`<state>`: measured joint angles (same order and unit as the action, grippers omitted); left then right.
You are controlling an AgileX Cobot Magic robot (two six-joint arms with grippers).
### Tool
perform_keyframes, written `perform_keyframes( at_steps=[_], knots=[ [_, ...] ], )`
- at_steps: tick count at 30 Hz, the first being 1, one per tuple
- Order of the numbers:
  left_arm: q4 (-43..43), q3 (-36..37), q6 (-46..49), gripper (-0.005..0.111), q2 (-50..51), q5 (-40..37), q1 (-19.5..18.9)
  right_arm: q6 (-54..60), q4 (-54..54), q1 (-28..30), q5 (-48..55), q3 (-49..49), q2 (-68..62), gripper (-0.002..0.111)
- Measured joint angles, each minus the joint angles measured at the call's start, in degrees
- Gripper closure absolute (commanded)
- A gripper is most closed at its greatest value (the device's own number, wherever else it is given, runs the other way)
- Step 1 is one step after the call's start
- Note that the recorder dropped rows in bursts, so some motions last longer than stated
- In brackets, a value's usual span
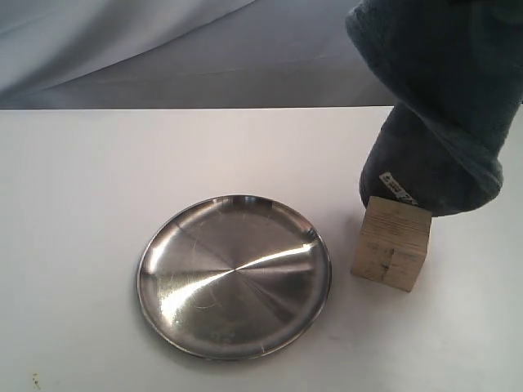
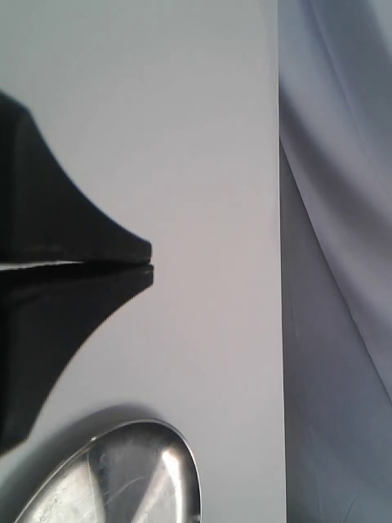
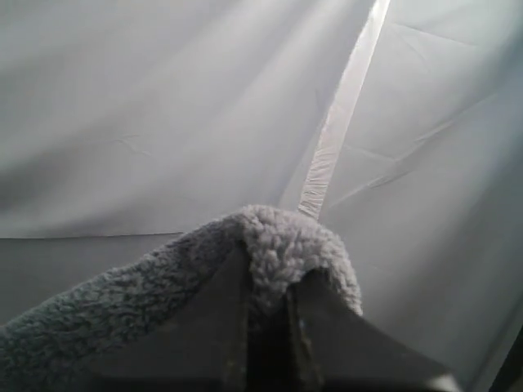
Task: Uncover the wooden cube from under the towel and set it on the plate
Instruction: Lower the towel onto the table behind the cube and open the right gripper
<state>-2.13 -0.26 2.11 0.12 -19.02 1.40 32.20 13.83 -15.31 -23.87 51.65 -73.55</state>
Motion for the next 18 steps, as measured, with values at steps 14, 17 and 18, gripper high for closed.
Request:
perform_keyframes(
  at_steps=[14,17,18],
  knots=[
    [0.0,0.0,0.0,0.106,0.0,0.0,0.0,-3.7,0.1,0.0,-9.8,6.3,-20.7,0.108],
    [0.0,0.0,0.0,0.106,0.0,0.0,0.0,-4.3,0.2,0.0,-5.7,8.9,-24.1,0.108],
    [0.0,0.0,0.0,0.106,0.0,0.0,0.0,-4.5,0.2,0.0,-3.7,9.7,-25.1,0.108]
  ],
)
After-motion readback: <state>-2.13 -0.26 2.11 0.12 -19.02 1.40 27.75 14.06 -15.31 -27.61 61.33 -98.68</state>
